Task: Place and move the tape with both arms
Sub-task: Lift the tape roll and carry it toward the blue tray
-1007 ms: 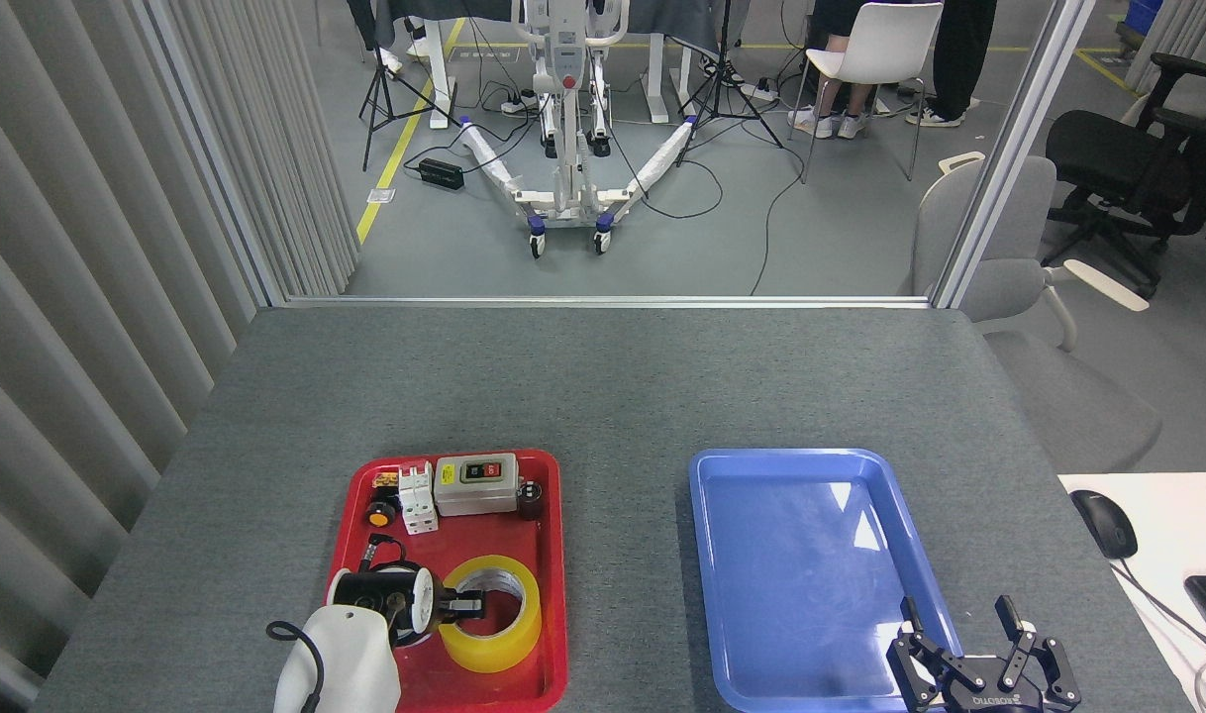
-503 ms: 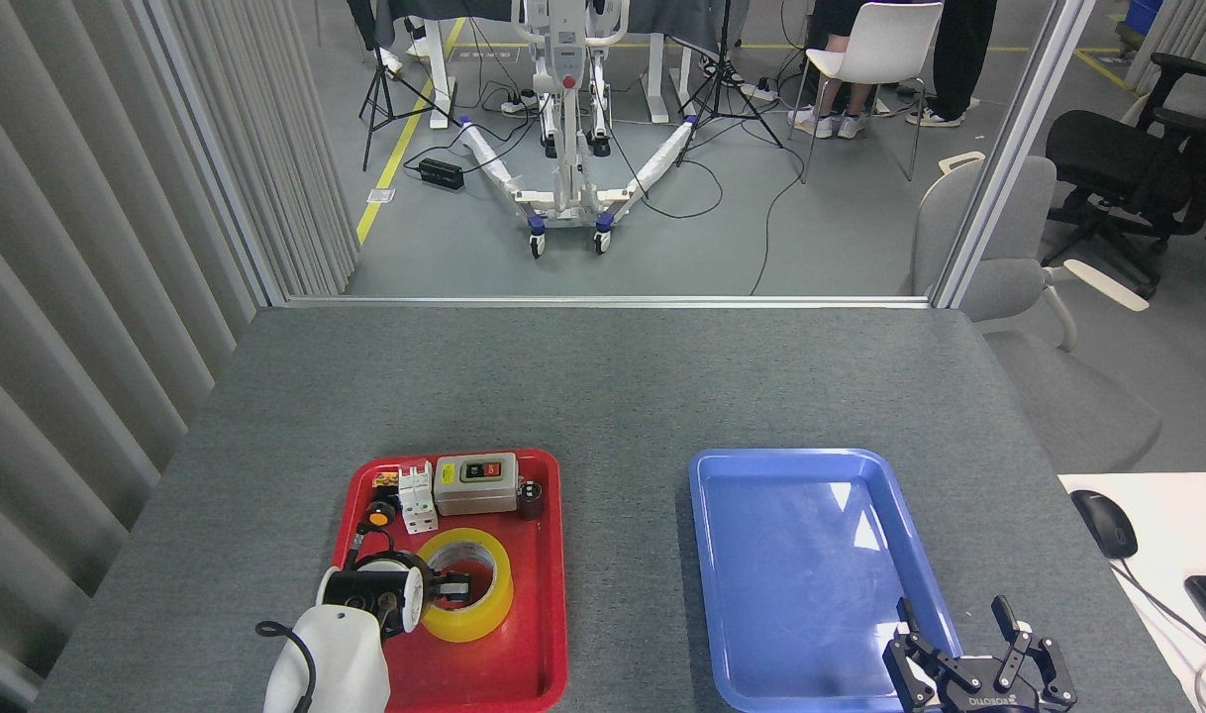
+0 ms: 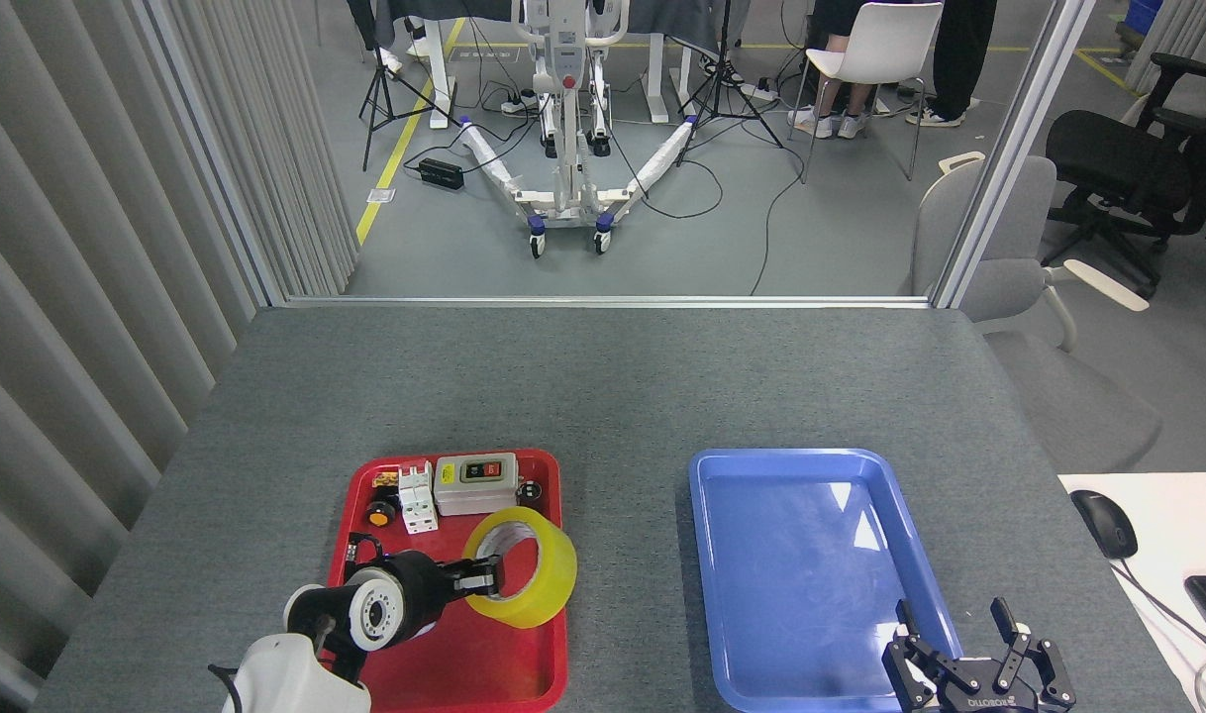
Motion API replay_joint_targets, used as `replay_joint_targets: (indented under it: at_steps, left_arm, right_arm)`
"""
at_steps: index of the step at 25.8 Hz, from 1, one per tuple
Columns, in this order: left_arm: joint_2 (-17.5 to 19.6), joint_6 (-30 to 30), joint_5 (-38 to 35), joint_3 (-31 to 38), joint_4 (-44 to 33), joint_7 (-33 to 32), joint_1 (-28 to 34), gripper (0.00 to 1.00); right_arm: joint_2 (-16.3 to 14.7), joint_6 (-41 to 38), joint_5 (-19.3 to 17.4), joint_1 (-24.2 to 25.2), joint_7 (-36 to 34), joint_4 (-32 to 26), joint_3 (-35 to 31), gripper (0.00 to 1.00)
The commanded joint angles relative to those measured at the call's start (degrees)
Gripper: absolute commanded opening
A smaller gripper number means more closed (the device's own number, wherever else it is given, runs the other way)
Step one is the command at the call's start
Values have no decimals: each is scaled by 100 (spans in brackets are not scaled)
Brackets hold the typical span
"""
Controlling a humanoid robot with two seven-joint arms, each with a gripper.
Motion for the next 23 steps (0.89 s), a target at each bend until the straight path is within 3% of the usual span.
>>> replay_joint_targets:
  at_steps: [1, 5, 7, 10, 13, 17, 20, 21, 23]
  left_arm:
    - [-54, -484, 1965, 148, -389, -80, 121, 0]
    - [-98, -229, 4110, 157, -688, -62, 349, 0]
    - [-116, -237, 4716, 69, -723, -141, 490, 0]
    - [-169, -299, 5305, -335, -741, -440, 631, 0]
    - [-362, -431, 5534, -818, -758, -598, 754, 0]
    - [-591, -615, 5534, -1161, -600, -589, 754, 0]
    - [-608, -826, 5534, -1179, -451, -607, 762, 0]
    - [-608, -888, 5543, -1179, -415, -616, 762, 0]
    - [-608, -941, 5543, -1179, -371, -633, 789, 0]
  right_arm:
    - [13, 7, 89, -6, 0, -9, 8, 100]
    - [31, -36, 221, -15, -9, -149, 17, 100]
    - [13, -177, 195, -23, -9, -334, 26, 100]
    - [93, -1205, -25, -50, 9, -624, -71, 100]
    - [233, -2435, -1044, -23, 527, -791, -580, 100]
    - [585, -3991, -2670, 38, 2328, -800, -1327, 100]
    - [602, -4071, -3804, 293, 3234, -808, -1389, 100]
    - [567, -4071, -4059, 407, 3348, -835, -1372, 100]
    - [251, -4071, -4173, 724, 3331, -1090, -1257, 100]
